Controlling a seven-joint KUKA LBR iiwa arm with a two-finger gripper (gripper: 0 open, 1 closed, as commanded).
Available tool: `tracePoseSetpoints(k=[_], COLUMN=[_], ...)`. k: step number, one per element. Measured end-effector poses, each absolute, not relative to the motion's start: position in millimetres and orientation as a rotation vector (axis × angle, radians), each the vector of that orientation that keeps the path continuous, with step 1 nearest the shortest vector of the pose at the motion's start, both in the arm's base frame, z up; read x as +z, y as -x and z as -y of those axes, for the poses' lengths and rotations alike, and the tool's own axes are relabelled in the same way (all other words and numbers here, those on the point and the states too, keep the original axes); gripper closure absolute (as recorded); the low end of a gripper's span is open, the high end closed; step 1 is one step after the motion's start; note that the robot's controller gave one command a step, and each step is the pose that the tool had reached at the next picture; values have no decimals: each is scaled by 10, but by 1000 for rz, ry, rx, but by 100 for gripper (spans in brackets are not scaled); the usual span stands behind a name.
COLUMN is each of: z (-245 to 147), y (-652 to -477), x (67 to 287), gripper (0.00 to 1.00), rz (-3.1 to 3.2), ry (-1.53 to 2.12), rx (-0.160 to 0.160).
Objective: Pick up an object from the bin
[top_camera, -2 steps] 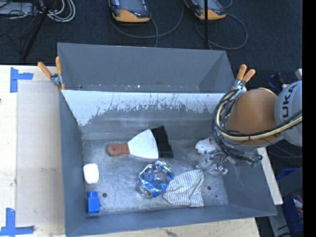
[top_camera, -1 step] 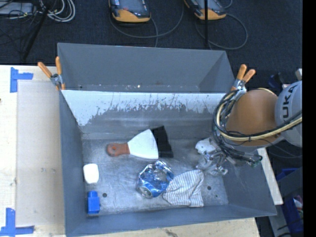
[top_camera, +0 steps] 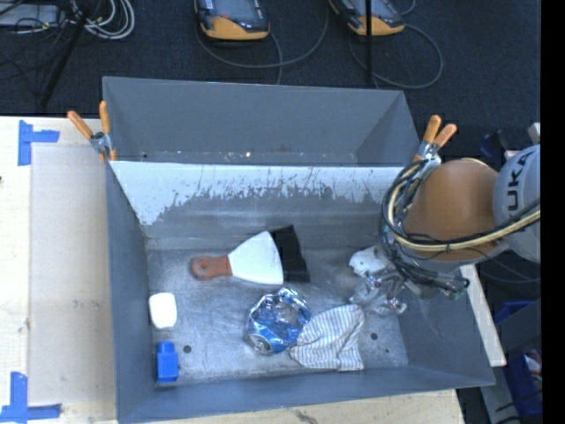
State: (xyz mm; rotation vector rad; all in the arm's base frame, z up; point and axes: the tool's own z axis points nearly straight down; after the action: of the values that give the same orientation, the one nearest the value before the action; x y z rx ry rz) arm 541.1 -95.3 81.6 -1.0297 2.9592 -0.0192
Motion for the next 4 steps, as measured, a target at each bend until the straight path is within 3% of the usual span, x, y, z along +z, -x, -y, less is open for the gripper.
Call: tracePoseSetpoints(k=[1, 4], z=[930, 917], y=[-5397, -5398], x=[926, 1192], gripper=[100, 100], rz=[-2965, -2968], ry=[1030, 1030], rx=[-2, 3])
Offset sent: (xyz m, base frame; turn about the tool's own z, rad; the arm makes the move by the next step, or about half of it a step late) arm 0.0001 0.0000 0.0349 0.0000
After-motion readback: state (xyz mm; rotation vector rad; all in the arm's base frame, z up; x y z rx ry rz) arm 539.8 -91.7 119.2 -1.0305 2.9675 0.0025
